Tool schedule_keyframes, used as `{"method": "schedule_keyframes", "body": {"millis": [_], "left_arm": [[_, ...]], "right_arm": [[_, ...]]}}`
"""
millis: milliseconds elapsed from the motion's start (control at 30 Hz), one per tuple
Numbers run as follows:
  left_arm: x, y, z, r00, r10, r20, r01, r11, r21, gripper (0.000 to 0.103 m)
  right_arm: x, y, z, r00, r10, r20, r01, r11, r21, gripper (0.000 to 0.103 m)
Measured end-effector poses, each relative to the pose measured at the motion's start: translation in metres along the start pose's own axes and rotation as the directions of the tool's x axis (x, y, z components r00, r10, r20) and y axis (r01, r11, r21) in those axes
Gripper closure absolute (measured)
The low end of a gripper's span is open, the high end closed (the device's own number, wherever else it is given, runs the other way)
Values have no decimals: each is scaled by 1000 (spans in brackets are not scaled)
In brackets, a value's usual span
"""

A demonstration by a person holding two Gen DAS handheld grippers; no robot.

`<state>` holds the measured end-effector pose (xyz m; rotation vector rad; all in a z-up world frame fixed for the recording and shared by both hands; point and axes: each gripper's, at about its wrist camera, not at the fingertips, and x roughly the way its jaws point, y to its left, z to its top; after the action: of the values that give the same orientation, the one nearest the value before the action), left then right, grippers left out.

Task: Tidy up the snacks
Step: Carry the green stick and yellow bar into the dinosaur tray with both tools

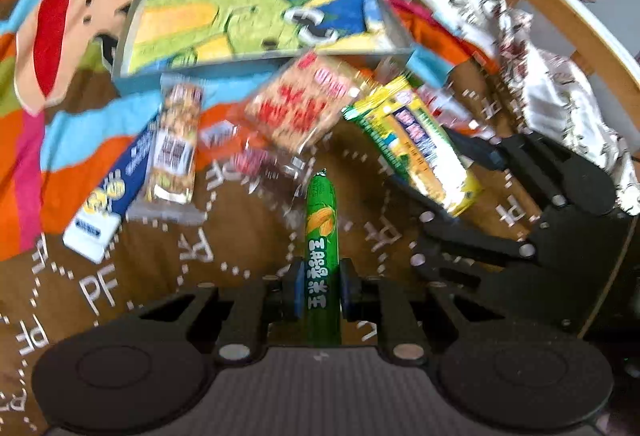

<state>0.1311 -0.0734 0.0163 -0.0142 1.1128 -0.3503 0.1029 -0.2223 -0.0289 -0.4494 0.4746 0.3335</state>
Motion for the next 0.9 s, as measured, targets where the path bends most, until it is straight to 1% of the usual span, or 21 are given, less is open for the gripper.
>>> {"method": "schedule_keyframes", "body": {"millis": [167,300,367,433,467,533,600,700,733,833,900], "left_arm": [[-12,-8,18,995,-2,105,3,1000,-10,84],[-12,-11,38,980,11,198,-10,1000,-10,84],[-8,-10,51,972,23,235,-16,999,-34,84],[-6,-8,62,957,42,286,-28,998,-52,84],[-4,-9,68,948,55,313,-43,998,-45,84],[-1,-11,82,924,84,374,-79,996,-27,84],[3,-13,97,901,103,422,-106,994,-14,84],[14,-13,120,882,124,454,-126,992,-26,84],[18,-13,128,879,129,460,-128,991,-33,84],[34,-9,151,861,157,484,-145,987,-63,84],[47,-4,166,854,172,490,-142,985,-97,84]], "right_arm": [[1,-12,7,998,-39,53,36,998,43,51],[9,-28,18,990,-85,113,75,993,93,51],[20,-38,23,983,-128,134,114,987,110,51],[32,-50,27,974,-163,154,146,982,118,51],[39,-56,28,971,-178,161,160,980,119,51],[53,-71,33,961,-212,180,189,972,139,51],[67,-87,39,955,-230,188,196,963,184,51],[89,-107,47,949,-246,198,196,951,239,51],[97,-112,49,948,-246,202,194,950,246,51],[117,-122,54,948,-241,207,185,948,258,50],[129,-129,58,951,-223,214,165,952,256,50]]}}
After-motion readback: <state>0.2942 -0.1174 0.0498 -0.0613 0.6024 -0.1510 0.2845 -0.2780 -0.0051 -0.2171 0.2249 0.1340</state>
